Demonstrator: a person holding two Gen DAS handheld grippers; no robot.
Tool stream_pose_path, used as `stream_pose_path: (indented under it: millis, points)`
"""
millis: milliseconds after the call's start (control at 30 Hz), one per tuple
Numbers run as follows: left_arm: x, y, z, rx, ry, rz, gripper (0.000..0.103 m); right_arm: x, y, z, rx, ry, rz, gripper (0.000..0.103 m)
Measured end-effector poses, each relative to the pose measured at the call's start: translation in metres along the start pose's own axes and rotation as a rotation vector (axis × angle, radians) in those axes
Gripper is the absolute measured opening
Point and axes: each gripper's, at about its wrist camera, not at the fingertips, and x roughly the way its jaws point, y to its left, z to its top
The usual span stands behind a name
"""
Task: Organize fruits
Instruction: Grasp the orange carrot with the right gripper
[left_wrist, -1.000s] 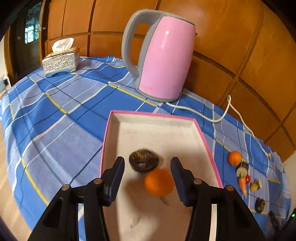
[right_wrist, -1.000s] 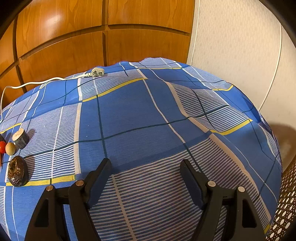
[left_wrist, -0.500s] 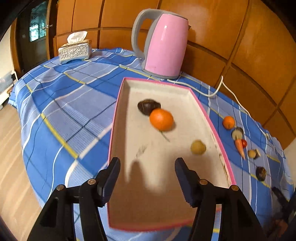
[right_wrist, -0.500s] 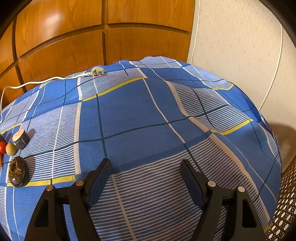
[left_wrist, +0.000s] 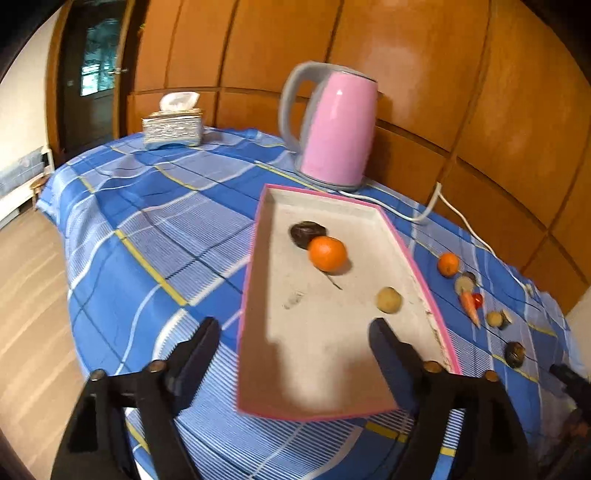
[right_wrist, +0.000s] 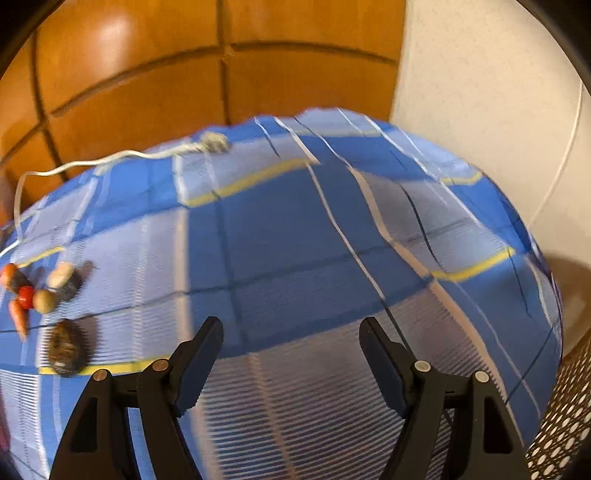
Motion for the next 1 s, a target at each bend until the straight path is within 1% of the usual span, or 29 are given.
stream_pose_path:
  millis: [67, 167, 200, 233, 267, 300, 367, 400, 433, 467, 533, 600, 667, 700, 767, 800, 833, 867, 933, 1000]
  points:
    - [0.005, 0.005, 0.0, -0.021, 0.025, 0.005, 0.086, -0.014, 0.013, 0.006, -0.029, -0.031, 0.057, 0.076]
    - [0.011, 0.01, -0.003, -0.036, 0.057, 0.018, 0.086, -0.034, 0.045, 0.013, -0.104, -0.057, 0.199, 0.073]
    - [0.013, 0.011, -0.004, -0.036, 0.065, 0.02, 0.086, -0.038, 0.056, 0.015, -0.137, -0.057, 0.25, 0.067]
    - [0.014, 0.011, -0.005, -0.034, 0.072, 0.023, 0.086, -0.042, 0.07, 0.016, -0.178, -0.048, 0.31, 0.062]
    - [0.015, 0.011, -0.005, -0.034, 0.076, 0.024, 0.086, -0.045, 0.086, 0.015, -0.224, -0.034, 0.369, 0.06]
    - [0.016, 0.012, -0.006, -0.035, 0.082, 0.024, 0.086, -0.047, 0.103, 0.014, -0.268, -0.021, 0.423, 0.056]
    - [0.017, 0.013, -0.008, -0.039, 0.087, 0.029, 0.086, -0.048, 0.13, 0.011, -0.331, 0.008, 0.502, 0.05]
    - [0.018, 0.014, -0.008, -0.043, 0.09, 0.032, 0.086, -0.047, 0.145, 0.009, -0.361, 0.031, 0.536, 0.045]
    - [0.019, 0.016, -0.009, -0.048, 0.094, 0.033, 0.086, -0.044, 0.157, 0.007, -0.384, 0.049, 0.558, 0.04]
    - [0.021, 0.017, -0.009, -0.056, 0.1, 0.034, 0.086, -0.041, 0.171, 0.003, -0.414, 0.068, 0.576, 0.039]
    - [0.022, 0.019, -0.01, -0.06, 0.108, 0.04, 0.087, -0.031, 0.195, -0.002, -0.467, 0.09, 0.57, 0.039]
    - [0.024, 0.021, -0.012, -0.063, 0.117, 0.044, 0.087, -0.019, 0.208, -0.004, -0.481, 0.121, 0.563, 0.039]
    - [0.026, 0.022, -0.012, -0.066, 0.123, 0.045, 0.087, -0.004, 0.212, -0.003, -0.483, 0.16, 0.558, 0.038]
    - [0.027, 0.022, -0.012, -0.067, 0.127, 0.045, 0.087, 0.001, 0.216, -0.004, -0.487, 0.171, 0.556, 0.033]
    - [0.029, 0.022, -0.013, -0.068, 0.135, 0.047, 0.087, 0.008, 0.228, -0.005, -0.505, 0.19, 0.552, 0.033]
    - [0.03, 0.023, -0.014, -0.07, 0.139, 0.047, 0.087, 0.008, 0.231, -0.006, -0.515, 0.191, 0.548, 0.031]
    - [0.031, 0.023, -0.014, -0.071, 0.143, 0.047, 0.087, 0.009, 0.235, -0.006, -0.53, 0.178, 0.54, 0.026]
    - [0.032, 0.023, -0.014, -0.072, 0.148, 0.047, 0.087, 0.009, 0.24, -0.006, -0.548, 0.17, 0.532, 0.025]
    - [0.033, 0.024, -0.015, -0.074, 0.153, 0.048, 0.088, 0.009, 0.245, -0.005, -0.57, 0.16, 0.529, 0.019]
    - [0.033, 0.024, -0.014, -0.077, 0.15, 0.049, 0.088, 0.005, 0.247, -0.007, -0.603, 0.154, 0.524, 0.019]
